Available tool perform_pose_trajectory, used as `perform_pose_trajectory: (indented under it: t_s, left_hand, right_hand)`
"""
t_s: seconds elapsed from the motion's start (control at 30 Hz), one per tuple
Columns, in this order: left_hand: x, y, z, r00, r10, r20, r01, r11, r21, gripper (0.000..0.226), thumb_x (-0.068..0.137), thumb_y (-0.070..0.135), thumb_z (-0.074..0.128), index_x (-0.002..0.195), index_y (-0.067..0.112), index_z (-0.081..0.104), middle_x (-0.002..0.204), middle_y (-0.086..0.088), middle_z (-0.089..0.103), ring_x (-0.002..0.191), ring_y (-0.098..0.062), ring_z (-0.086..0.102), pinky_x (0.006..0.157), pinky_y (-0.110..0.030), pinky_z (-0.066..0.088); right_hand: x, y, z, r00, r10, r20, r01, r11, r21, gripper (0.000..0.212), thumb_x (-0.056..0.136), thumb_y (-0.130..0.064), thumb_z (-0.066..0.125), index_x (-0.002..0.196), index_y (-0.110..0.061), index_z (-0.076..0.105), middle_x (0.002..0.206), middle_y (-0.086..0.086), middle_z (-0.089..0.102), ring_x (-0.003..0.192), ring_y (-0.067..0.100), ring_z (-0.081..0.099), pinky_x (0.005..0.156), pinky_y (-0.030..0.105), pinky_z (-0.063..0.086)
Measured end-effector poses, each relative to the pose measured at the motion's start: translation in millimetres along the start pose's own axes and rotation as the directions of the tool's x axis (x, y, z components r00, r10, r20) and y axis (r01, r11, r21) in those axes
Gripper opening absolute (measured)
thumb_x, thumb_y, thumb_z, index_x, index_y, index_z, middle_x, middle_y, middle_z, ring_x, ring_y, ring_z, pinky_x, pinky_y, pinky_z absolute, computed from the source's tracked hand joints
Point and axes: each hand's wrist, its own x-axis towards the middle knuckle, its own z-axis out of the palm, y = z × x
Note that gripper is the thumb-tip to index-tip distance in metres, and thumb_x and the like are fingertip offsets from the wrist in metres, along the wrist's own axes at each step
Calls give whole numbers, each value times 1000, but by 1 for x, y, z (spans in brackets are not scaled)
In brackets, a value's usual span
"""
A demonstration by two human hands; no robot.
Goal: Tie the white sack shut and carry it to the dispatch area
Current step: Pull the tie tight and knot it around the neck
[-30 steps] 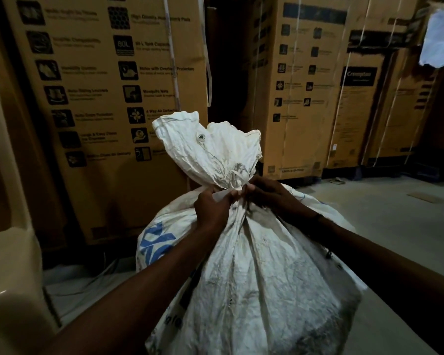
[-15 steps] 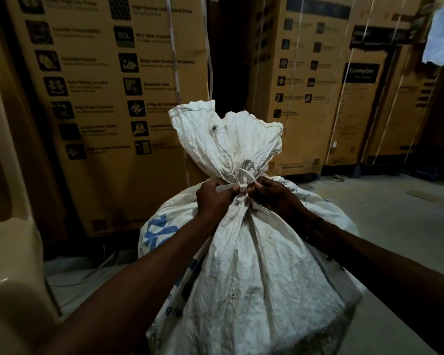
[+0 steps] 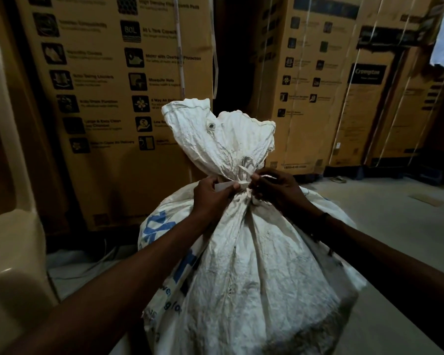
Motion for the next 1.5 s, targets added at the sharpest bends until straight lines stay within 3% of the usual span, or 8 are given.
perform_pose_trajectory:
  t_s: [0.27, 0.57, 0.77, 0.9, 1.0, 1.23, 1.3, 1.5]
  left_hand:
    - [-6, 5, -7, 998, 55, -6, -55, 998, 41, 49, 73, 54, 79, 68, 8, 66, 69, -10, 72, 63, -10, 63, 57, -32, 47]
    - [-6, 7, -9, 998, 56, -2, -56, 996, 71, 34, 82, 40, 82, 73, 9, 70, 76, -8, 76, 74, -18, 72, 64, -35, 52]
    - [-9, 9, -10, 999, 50, 15, -51, 998, 46, 33, 84, 34, 83, 68, 11, 64, 65, 2, 63, 60, -4, 55, 48, -10, 37]
    - [-9, 9, -9, 999, 54, 7, -54, 997, 46, 36, 83, 36, 82, 71, 6, 67, 64, 0, 66, 60, -5, 56, 53, -20, 39]
    - [-9, 10, -10, 998, 63, 11, -63, 997, 52, 36, 80, 41, 81, 62, 17, 61, 63, -1, 65, 60, -6, 57, 57, -27, 41]
    - [-15, 18, -15, 991, 133, -21, -130, 986, 108, 32, 72, 49, 80, 66, 20, 67, 55, 8, 57, 52, 0, 48, 52, -22, 36]
    - [-16, 18, -16, 992, 128, -4, -127, 990, 66, 41, 65, 59, 70, 71, 18, 72, 61, 6, 66, 55, -2, 54, 54, -22, 43]
    - [-19, 17, -14, 995, 96, 21, -97, 995, 32, 38, 70, 51, 77, 79, 14, 77, 77, 1, 79, 72, -9, 75, 70, -33, 61]
  right_hand:
    - [1, -8, -7, 980, -195, -36, 168, 913, -372, 13, 85, -11, 85, 87, 1, 78, 74, 2, 76, 60, 21, 70, 61, 35, 60]
    - [-4, -12, -12, 981, -192, 1, 173, 884, -435, 10, 85, -1, 81, 89, 7, 76, 70, 6, 75, 60, 24, 73, 62, 42, 59]
    - [-5, -14, -10, 982, -187, 27, 180, 885, -430, 14, 85, -4, 82, 90, 8, 75, 67, 3, 75, 57, 16, 70, 56, 29, 56]
    - [-7, -16, -8, 979, -203, 28, 194, 870, -453, 14, 84, -5, 83, 89, 7, 76, 65, 2, 75, 55, 16, 68, 53, 26, 55]
    - [-6, -17, -7, 977, -213, 35, 203, 850, -486, 11, 84, -6, 84, 87, 2, 78, 63, 1, 74, 52, 14, 65, 52, 26, 51]
    - [-4, -20, 3, 940, -324, 103, 310, 695, -649, 6, 81, -8, 87, 82, -6, 82, 77, 5, 78, 66, 1, 70, 61, 11, 50]
    - [-2, -19, 3, 933, -340, 116, 323, 651, -687, 6, 80, -6, 87, 80, -7, 82, 77, 3, 78, 67, 1, 70, 62, 14, 52]
    - [5, -11, 6, 924, -375, 75, 303, 597, -743, 9, 76, -9, 90, 77, -9, 81, 72, 2, 77, 66, 6, 72, 61, 26, 59]
